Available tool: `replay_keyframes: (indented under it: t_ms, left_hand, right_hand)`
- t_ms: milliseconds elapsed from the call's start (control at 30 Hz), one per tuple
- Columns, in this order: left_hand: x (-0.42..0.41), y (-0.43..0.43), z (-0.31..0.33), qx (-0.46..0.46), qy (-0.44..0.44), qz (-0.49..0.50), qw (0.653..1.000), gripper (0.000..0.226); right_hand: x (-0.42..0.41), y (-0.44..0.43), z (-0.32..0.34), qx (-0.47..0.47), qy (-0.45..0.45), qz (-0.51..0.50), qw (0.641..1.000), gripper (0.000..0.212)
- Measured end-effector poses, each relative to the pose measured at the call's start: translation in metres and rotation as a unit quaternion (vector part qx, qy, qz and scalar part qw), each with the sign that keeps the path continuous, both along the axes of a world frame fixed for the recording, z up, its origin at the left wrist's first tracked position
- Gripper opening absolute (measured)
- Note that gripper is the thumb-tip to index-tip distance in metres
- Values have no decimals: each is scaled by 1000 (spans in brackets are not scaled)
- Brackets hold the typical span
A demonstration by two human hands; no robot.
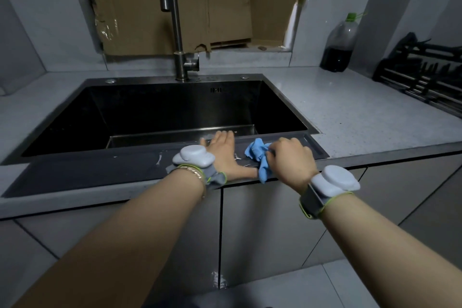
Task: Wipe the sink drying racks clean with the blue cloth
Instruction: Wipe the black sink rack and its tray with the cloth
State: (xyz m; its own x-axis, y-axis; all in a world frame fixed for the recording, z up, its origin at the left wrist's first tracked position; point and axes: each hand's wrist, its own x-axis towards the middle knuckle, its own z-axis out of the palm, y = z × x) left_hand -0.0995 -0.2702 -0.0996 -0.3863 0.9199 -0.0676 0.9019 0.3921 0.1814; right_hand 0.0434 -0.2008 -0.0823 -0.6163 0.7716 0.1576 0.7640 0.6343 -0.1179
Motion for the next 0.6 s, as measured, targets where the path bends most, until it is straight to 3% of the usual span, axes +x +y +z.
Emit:
replay_keyframes:
  t_ms: [233,433,600]
  left_hand:
    - [-72,-103,5,-20,12,96,995,112]
    - [-72,-103,-1,10,10,101,995,111]
    - [-70,-105,-1,24,14,100,995,106]
  right_hand:
    - [-11,-16,-2,18,-26,-3,999,28]
    - [-48,-65,-7,15,-4,43,999,31]
    - [-97,-110,-14,-15,19,140,990,32]
